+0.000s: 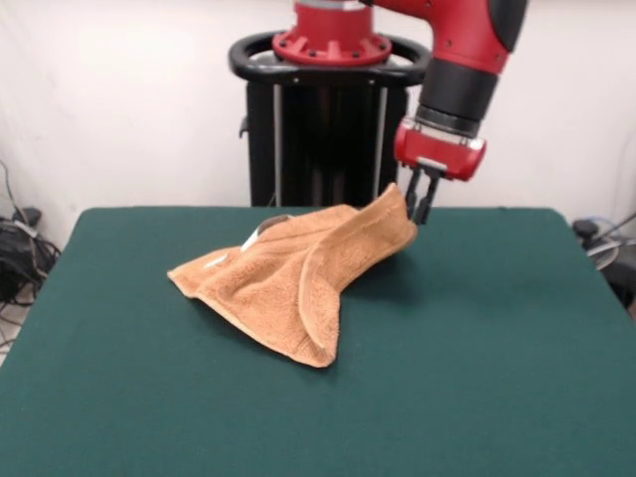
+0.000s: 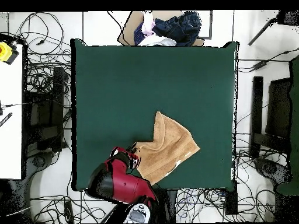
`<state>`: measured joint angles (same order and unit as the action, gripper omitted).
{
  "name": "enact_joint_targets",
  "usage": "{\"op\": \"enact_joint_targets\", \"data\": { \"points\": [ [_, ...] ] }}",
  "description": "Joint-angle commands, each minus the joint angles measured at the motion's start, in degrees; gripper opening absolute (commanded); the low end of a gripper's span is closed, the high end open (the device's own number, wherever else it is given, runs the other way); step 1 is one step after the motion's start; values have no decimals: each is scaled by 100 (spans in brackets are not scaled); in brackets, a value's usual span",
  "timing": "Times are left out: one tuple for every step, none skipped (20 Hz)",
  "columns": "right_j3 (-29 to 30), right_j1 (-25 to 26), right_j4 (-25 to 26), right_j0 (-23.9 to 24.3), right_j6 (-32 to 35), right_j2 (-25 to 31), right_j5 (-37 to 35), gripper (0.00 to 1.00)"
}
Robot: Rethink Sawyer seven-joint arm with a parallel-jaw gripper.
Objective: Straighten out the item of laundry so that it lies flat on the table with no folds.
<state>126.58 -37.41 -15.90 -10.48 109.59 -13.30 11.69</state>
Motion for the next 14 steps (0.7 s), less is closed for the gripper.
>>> {"op": "enact_joint_targets", "data": {
  "points": [
    [-320, 392, -869, -318, 1688, 280, 226, 0],
    [-368, 451, -932, -337, 1692, 316, 256, 0],
    [-400, 476, -975, -346, 1691, 342, 266, 0],
    [-433, 501, -1019, -355, 1690, 368, 275, 0],
    [-456, 511, -1069, -375, 1679, 380, 264, 0],
    [-483, 524, -1120, -399, 1668, 388, 251, 0],
    [-504, 529, -1156, -412, 1660, 407, 239, 0],
    [-537, 543, -1184, -420, 1651, 433, 232, 0],
    [-558, 548, -1205, -420, 1656, 476, 227, 0],
    [-594, 570, -1254, -432, 1661, 515, 206, 0],
    [-605, 576, -1304, -453, 1689, 545, 214, 0],
    [-611, 565, -1330, -468, 1707, 569, 244, 0],
    [-630, 572, -1370, -508, 1683, 550, 247, 0],
    [-672, 613, -1465, -634, 1639, 444, 308, 0]
  ]
}}
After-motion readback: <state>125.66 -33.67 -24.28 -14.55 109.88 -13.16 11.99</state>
